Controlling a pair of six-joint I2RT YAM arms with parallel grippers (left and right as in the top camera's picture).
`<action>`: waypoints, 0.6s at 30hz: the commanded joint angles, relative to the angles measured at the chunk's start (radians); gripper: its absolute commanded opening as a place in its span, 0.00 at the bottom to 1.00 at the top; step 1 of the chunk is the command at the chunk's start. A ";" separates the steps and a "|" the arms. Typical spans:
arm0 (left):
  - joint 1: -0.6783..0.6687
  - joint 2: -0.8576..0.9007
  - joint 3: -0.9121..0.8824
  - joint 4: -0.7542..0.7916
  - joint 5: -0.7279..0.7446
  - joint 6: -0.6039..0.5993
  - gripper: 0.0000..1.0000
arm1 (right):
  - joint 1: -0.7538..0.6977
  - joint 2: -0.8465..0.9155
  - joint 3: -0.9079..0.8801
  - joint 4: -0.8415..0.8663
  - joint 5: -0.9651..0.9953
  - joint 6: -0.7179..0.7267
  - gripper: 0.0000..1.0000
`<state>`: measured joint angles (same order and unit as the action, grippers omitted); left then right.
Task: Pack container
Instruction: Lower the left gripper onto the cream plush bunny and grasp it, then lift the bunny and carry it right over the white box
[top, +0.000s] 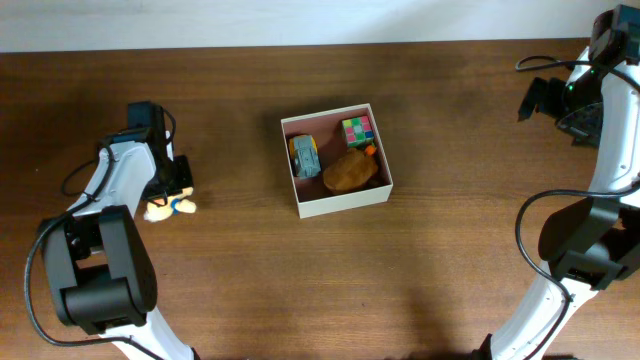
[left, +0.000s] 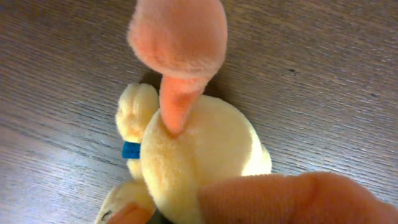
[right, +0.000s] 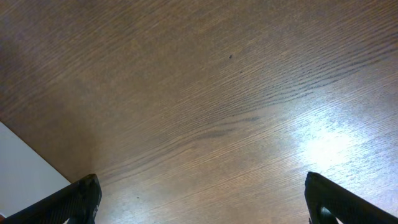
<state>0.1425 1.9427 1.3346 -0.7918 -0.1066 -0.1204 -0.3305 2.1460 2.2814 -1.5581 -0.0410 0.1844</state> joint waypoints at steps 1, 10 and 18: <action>0.002 0.019 -0.001 -0.002 0.064 0.003 0.02 | 0.003 0.008 -0.002 0.002 0.016 0.008 0.99; 0.002 0.019 0.132 -0.126 0.216 0.045 0.02 | 0.003 0.008 -0.002 0.002 0.016 0.008 0.99; -0.055 0.019 0.381 -0.351 0.538 0.385 0.02 | 0.003 0.008 -0.002 0.002 0.016 0.008 0.99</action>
<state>0.1303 1.9564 1.6104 -1.0855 0.2535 0.0727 -0.3305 2.1460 2.2810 -1.5581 -0.0406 0.1844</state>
